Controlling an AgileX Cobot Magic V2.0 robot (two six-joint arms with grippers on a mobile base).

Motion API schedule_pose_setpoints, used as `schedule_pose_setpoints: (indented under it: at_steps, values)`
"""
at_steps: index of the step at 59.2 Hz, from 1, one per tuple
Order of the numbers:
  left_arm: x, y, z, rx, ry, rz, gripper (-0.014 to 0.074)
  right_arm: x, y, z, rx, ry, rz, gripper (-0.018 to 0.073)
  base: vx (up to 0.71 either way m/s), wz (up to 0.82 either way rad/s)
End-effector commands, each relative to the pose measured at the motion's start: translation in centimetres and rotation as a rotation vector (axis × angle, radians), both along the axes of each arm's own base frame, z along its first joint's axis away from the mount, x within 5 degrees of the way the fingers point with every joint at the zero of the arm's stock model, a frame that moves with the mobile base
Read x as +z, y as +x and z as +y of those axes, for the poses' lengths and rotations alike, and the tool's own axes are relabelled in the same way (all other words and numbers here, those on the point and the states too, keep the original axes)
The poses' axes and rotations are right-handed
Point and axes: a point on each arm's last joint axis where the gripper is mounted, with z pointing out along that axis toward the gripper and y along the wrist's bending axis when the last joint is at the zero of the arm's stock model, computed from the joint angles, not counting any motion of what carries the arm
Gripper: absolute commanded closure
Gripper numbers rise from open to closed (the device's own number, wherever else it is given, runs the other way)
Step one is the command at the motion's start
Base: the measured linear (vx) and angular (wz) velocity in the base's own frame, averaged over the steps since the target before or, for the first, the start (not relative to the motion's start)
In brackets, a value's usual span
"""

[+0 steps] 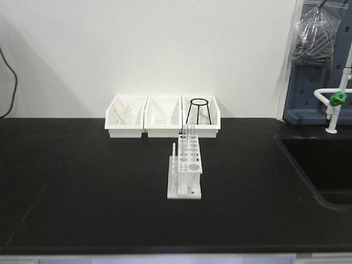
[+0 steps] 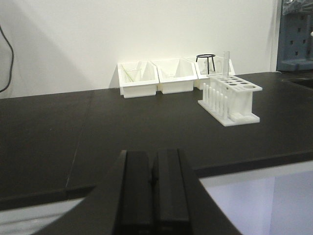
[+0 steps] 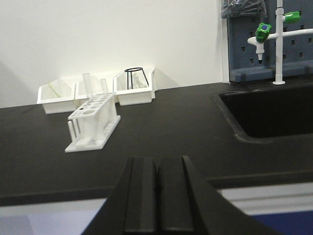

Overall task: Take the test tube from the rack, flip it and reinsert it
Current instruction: 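Drive the base forward to the bench with the white test tube rack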

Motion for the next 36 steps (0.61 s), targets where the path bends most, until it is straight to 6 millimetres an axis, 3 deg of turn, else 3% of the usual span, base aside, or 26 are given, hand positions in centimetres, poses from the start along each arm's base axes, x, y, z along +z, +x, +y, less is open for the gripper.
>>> schedule_pose_setpoints:
  at_steps: [1, 36]
  values:
    - [0.98, -0.14, 0.01, 0.0, -0.012, -0.094, 0.0602, 0.69, -0.14, 0.1, 0.009, -0.016, -0.088, 0.057, 0.43, -0.06]
    - [0.98, -0.14, 0.01, 0.0, -0.012, -0.094, 0.0602, 0.69, -0.14, 0.1, 0.009, -0.016, -0.088, 0.057, 0.38, -0.08]
